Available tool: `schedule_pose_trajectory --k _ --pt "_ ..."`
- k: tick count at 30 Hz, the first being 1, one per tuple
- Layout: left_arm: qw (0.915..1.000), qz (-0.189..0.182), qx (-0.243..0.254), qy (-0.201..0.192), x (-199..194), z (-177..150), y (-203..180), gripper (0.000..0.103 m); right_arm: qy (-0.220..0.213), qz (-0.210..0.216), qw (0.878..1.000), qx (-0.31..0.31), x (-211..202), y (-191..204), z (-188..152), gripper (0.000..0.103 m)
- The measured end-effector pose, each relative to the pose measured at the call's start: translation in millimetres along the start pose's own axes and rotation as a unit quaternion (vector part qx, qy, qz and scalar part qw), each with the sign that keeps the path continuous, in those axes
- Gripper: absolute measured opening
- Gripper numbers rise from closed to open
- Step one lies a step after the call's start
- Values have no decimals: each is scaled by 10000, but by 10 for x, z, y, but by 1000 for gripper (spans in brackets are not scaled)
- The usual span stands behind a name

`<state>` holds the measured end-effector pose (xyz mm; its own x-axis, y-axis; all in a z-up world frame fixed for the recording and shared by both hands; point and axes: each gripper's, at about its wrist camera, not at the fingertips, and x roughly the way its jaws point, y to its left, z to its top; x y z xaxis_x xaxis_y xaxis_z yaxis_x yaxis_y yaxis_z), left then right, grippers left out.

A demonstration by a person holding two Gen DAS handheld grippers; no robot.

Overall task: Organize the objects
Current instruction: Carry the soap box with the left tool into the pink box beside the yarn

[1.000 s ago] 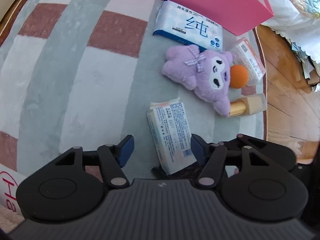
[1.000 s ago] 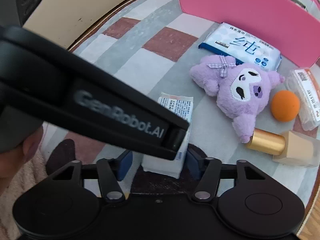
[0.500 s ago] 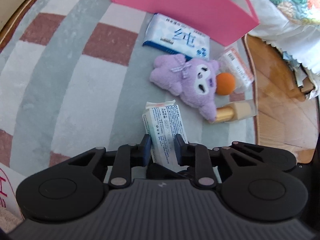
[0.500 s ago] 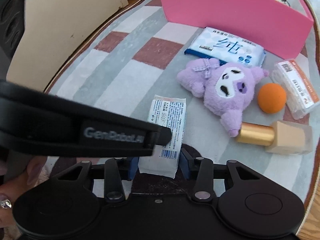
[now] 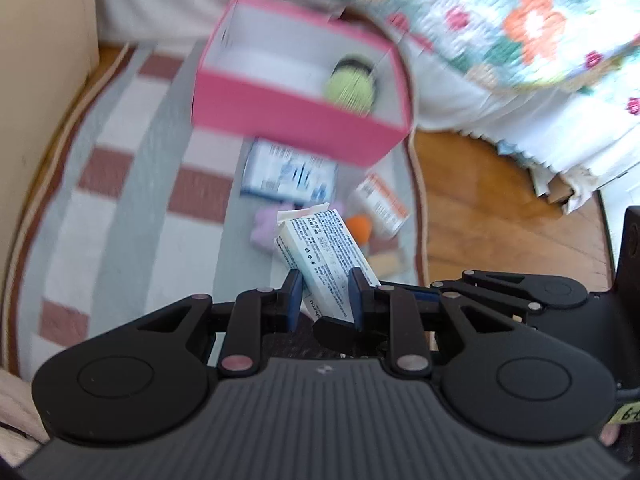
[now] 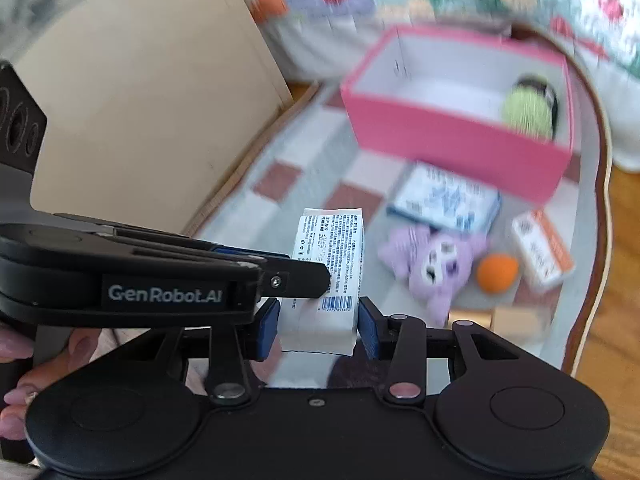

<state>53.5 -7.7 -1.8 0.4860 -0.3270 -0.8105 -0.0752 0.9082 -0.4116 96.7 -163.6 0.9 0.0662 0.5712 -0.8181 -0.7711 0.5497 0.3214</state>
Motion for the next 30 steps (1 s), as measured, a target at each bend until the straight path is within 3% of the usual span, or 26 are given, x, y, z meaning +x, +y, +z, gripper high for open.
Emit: schedule_pose_trajectory --k 7,14,21,30 --pt "9984 22 340 -462 -499 310 -222 25 -588 -31 9979 -281 -437 231 308 47" --pt "9963 83 529 -668 -592 614 -378 25 -872 -104 9960 -188 -632 215 606 47" --pt "9974 39 394 -606 -323 1080 -385 25 -933 -421 9947 -123 -505 92 998 46" --pt "9991 23 247 -352 360 1739 -145 25 -726 -562 9954 281 -52 -389 1532 46"
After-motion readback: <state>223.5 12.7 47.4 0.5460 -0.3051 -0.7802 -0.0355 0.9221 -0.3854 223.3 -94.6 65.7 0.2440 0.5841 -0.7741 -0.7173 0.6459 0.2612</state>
